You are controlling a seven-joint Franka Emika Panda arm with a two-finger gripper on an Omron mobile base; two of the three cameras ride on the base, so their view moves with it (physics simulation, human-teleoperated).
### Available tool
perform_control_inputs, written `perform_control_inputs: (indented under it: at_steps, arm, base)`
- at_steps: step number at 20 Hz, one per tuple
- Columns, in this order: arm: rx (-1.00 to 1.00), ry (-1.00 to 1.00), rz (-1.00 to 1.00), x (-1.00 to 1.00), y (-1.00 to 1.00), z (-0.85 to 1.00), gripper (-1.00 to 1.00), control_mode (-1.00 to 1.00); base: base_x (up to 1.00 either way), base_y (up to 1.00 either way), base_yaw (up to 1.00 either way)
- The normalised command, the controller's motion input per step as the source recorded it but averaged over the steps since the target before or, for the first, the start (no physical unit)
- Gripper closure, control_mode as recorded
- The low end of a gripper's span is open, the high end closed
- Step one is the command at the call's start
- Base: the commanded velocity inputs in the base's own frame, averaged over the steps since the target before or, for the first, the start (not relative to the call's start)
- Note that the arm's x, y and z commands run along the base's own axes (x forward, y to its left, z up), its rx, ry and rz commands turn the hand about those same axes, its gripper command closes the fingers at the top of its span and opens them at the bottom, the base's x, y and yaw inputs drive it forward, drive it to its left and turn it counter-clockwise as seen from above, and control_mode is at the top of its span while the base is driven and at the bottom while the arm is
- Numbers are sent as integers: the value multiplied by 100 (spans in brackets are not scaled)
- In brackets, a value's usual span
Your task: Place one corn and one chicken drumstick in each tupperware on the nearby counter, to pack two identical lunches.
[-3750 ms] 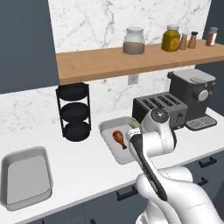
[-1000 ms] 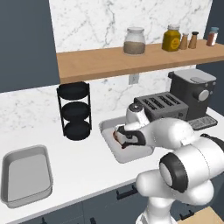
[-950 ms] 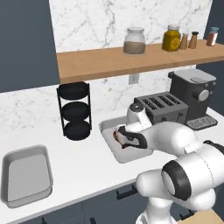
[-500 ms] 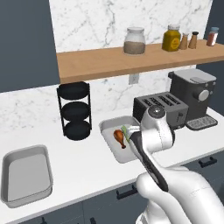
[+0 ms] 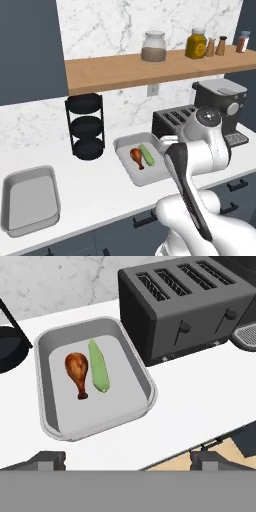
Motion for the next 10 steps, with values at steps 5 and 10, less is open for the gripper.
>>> perform_control_inputs:
  at_steps: [5,10]
  arm:
    - [0,-3,1,-92,0,22,-100,-100]
    - [0,0,0,-18,0,-7,-100,100]
  base:
    - [0,0,0]
    - [-74,0,7]
